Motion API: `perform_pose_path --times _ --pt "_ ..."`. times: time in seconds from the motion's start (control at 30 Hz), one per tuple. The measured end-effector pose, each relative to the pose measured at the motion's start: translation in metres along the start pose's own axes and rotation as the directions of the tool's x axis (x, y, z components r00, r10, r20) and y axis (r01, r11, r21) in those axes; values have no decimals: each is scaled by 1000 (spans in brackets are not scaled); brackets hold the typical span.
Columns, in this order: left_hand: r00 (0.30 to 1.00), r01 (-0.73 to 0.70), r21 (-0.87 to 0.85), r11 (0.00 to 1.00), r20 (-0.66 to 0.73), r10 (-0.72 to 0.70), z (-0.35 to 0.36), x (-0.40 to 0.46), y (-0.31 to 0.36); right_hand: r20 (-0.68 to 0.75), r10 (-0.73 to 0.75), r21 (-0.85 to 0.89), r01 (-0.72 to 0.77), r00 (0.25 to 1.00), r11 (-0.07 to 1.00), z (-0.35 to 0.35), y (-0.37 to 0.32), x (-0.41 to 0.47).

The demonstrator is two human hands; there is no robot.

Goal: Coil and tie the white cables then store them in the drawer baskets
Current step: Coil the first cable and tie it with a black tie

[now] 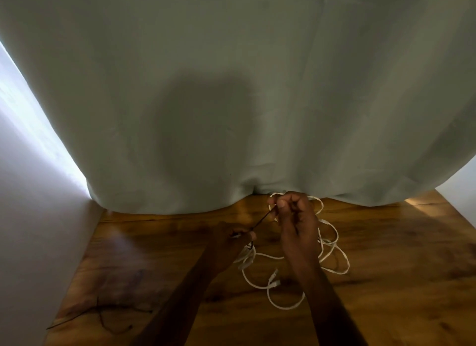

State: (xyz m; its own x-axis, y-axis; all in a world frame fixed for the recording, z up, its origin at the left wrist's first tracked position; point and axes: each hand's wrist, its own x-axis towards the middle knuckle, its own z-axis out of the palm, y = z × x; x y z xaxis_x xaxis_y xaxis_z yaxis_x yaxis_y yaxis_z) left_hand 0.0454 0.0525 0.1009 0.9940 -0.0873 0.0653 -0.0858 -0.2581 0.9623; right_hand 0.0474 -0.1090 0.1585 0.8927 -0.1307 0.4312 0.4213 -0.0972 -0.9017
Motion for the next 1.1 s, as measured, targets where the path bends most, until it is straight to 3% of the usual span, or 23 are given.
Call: perform_pose_path --times 0.1,0.27,0.4,0.67,0.93,1.1 --pt "1000 -24 -37 999 19 25 3 1 0 124 47 72 -57 991 996 0 1 -6" --pt "999 -19 13 1000 -34 19 5 2 7 201 143 -40 -138 969 990 -2 15 -15" --pt "998 -38 4 999 -44 38 5 1 11 226 89 -67 -76 970 995 -4 23 -21" --pt "1000 5 -52 999 -26 -6 17 -13 15 89 73 -61 -68 993 996 -14 20 -24" --pt "995 -62 -313 948 -97 33 29 -29 11 5 227 21 -227 974 974 -23 20 -23" --pt "993 -98 -244 965 -90 78 40 -35 1 47 228 -76 -224 972 972 -24 22 -19"
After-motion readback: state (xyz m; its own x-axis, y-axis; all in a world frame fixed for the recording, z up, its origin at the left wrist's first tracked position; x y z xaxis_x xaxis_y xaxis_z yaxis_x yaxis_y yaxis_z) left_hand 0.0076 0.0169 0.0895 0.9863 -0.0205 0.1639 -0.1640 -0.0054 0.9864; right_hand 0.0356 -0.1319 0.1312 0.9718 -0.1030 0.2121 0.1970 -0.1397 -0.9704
